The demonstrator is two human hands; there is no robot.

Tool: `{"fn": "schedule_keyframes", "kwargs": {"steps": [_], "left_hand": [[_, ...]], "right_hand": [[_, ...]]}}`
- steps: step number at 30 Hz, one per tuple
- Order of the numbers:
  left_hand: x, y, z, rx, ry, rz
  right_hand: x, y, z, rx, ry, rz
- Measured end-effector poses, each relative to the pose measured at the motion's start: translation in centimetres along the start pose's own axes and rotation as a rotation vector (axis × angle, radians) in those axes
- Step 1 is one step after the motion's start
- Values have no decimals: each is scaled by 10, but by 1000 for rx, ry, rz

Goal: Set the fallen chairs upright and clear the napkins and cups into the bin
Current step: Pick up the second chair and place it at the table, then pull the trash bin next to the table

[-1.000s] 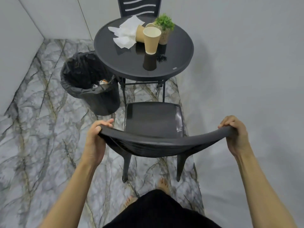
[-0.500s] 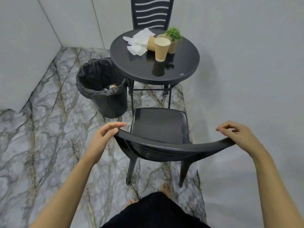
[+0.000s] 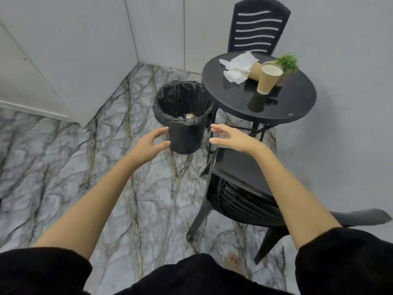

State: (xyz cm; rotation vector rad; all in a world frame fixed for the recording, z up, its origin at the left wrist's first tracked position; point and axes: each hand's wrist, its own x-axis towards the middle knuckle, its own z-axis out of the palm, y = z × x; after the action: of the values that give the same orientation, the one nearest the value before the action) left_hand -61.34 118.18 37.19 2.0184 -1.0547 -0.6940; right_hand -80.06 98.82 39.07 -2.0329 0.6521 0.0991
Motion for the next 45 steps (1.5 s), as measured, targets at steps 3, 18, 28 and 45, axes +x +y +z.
{"fn": "schedule_keyframes", "kwargs": {"steps": [3, 18, 28, 45], "left_hand": [[5, -9, -12, 123, -20, -44], [134, -86, -78, 371, -164, -198], [323, -92, -146, 386, -282, -97], [649, -95, -231, 352, -611, 330]], "right_hand": [[33, -13, 23, -59, -96, 33], [204, -25, 34, -166, -168, 114], [345, -50, -20, -21, 43, 167], [535, -78, -85, 231, 643, 440]]}}
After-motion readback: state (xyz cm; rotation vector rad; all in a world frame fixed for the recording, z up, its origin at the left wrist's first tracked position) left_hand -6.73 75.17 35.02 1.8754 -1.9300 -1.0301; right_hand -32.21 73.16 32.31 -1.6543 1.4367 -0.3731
